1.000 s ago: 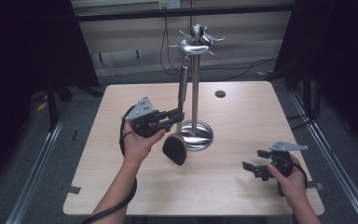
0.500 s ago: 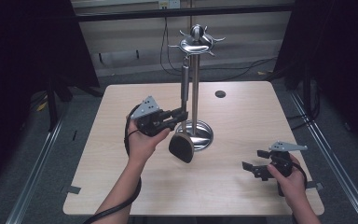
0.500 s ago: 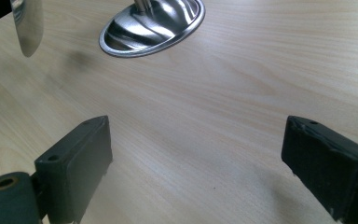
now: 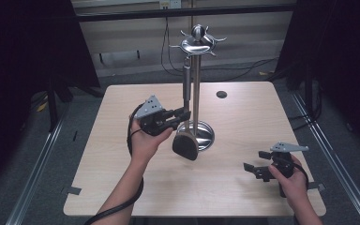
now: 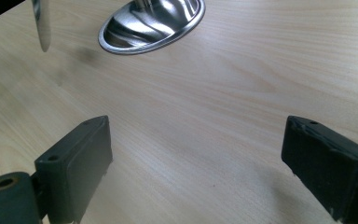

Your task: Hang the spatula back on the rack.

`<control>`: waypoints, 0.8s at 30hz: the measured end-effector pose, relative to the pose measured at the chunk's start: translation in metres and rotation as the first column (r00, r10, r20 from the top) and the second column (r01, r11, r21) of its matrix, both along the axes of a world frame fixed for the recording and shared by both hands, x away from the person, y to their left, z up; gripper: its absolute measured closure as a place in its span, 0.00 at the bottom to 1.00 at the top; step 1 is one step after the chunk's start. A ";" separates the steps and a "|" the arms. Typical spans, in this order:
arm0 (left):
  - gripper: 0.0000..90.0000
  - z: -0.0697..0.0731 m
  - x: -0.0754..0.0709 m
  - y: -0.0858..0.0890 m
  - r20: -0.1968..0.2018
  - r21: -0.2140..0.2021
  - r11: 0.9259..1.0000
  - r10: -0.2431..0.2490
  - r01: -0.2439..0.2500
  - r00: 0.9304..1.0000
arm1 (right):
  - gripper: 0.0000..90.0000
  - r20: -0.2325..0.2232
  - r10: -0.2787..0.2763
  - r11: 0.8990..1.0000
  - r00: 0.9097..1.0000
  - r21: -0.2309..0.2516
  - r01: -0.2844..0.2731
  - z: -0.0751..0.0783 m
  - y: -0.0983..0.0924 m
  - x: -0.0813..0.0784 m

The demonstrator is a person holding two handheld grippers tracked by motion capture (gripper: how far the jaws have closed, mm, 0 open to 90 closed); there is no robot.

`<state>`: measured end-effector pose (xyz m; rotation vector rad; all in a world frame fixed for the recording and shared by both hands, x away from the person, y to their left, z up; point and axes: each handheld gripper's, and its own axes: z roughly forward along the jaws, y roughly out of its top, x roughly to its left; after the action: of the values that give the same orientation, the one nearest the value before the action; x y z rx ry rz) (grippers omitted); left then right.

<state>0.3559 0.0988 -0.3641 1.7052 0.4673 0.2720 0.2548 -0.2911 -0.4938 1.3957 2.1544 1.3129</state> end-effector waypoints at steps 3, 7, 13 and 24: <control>0.80 0.000 0.000 0.000 0.004 0.011 1.000 -0.007 0.007 1.000 | 0.09 -0.002 0.002 1.000 1.000 -0.002 -0.002 0.000 0.000 0.000; 0.78 -0.001 0.001 -0.001 -0.006 -0.003 1.000 -0.017 0.017 1.000 | 0.09 -0.008 0.003 1.000 1.000 -0.003 -0.003 -0.001 0.001 0.000; 0.75 -0.002 0.002 -0.001 -0.005 0.004 1.000 -0.018 0.018 1.000 | 0.09 -0.009 0.004 1.000 1.000 -0.004 -0.004 -0.001 0.001 0.000; 0.62 -0.004 0.002 0.001 -0.012 0.008 1.000 -0.004 0.004 1.000 | 0.10 -0.012 0.014 1.000 1.000 -0.003 -0.014 -0.001 0.002 0.000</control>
<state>0.3580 0.1002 -0.3684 1.7163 0.4720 0.2608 0.2552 -0.2887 -0.4947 1.3932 2.1765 1.3087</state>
